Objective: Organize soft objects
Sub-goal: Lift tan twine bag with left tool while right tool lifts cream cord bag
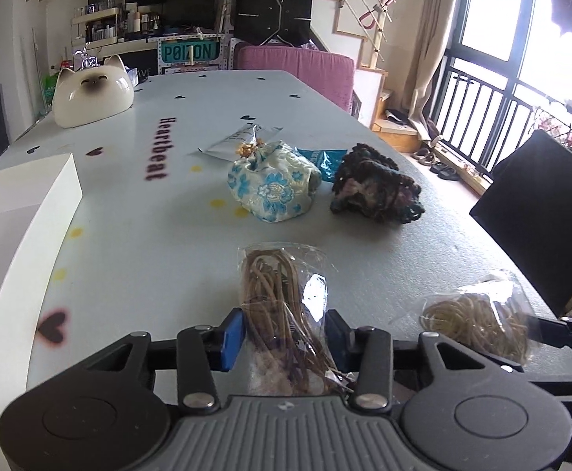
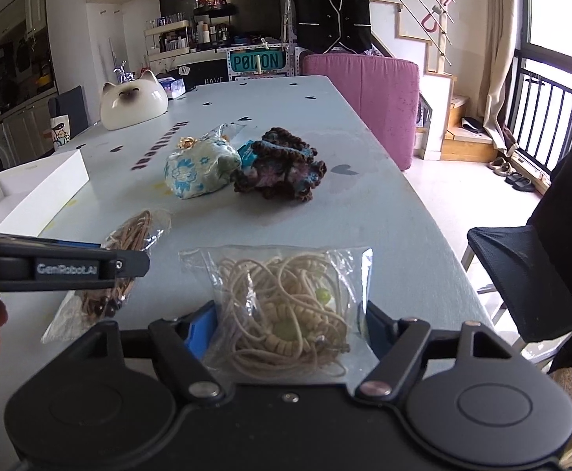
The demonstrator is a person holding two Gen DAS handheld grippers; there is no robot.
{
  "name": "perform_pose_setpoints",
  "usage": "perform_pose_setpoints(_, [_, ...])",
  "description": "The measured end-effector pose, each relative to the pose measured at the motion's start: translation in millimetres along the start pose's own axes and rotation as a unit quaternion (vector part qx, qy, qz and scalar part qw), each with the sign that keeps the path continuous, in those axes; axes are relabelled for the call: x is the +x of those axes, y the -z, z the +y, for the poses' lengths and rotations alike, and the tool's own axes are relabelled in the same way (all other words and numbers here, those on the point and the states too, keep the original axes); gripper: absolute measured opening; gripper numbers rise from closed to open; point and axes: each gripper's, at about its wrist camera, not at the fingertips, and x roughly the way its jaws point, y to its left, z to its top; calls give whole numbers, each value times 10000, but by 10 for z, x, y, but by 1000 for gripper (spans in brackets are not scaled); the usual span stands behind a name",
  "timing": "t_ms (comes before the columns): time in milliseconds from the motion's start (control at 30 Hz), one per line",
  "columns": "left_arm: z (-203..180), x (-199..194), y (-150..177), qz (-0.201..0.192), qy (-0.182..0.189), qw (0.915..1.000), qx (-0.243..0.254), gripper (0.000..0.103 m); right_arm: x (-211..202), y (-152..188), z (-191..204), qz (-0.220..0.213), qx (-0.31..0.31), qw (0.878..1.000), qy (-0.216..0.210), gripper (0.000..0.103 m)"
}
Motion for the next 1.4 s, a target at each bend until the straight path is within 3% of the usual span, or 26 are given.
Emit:
perform_pose_setpoints(267, [114, -471, 7, -384, 344, 9987, 33, 44, -196, -16, 93, -133, 75, 9999, -26, 76])
perform_pose_setpoints(467, [404, -870, -32, -628, 510, 9966, -123, 44, -339, -126, 201, -217, 128, 9993, -261, 76])
perform_pose_setpoints(767, [1156, -1322, -96, -915, -103, 9956, -149, 44, -489, -323, 503, -417, -152, 9981, -418, 76])
perform_pose_setpoints(1200, [2017, -1218, 99, -534, -690, 9961, -145, 44, -375, -653, 1260, -418, -557, 9934, -909, 76])
perform_pose_setpoints(1400, [2208, -976, 231, -96, -725, 9970, 257, 44, -200, -855, 1627, -300, -648, 9904, -1186, 76])
